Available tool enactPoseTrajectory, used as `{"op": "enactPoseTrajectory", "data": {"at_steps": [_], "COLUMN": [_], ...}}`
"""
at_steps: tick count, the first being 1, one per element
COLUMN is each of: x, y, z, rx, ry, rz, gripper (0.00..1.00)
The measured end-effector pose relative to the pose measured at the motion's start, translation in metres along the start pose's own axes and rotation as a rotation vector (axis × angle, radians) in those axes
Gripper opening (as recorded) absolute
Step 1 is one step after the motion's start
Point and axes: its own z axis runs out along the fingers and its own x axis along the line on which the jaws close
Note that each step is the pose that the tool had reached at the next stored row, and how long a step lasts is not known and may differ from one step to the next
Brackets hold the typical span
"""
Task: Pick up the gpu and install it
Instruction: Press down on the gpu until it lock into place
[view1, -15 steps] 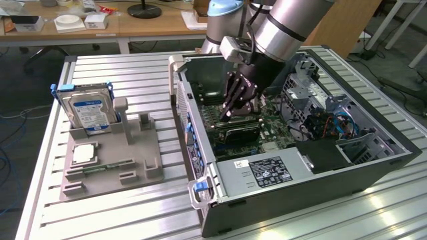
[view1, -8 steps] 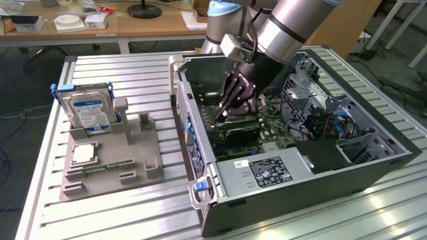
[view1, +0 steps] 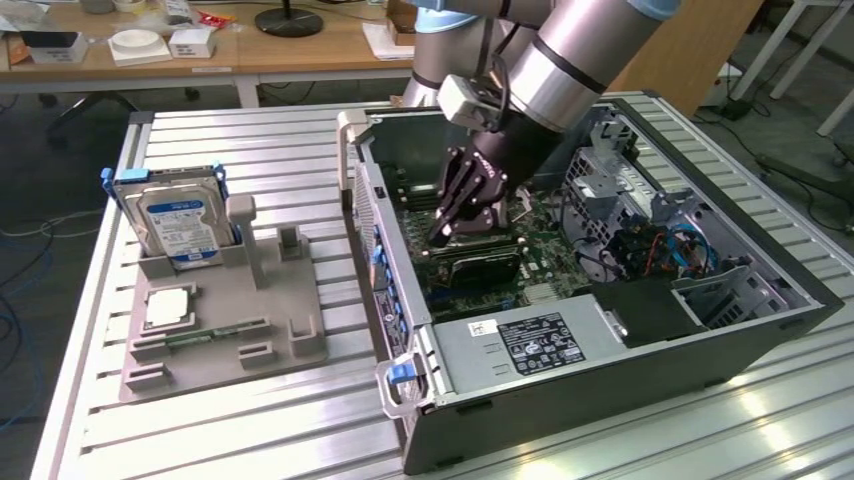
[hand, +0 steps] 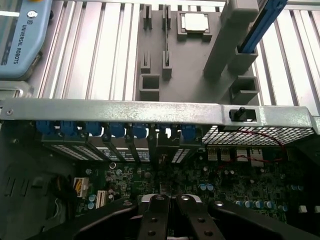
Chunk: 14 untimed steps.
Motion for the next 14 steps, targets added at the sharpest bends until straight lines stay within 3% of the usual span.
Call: {"op": "enactPoseTrajectory", "data": {"at_steps": [14], "x": [-0.012], "y": [0.0158], "z": [0.0125], "rx": [-0.0002], "ry": [0.0021], "rz": [0.001], "gripper": [0.10]}}
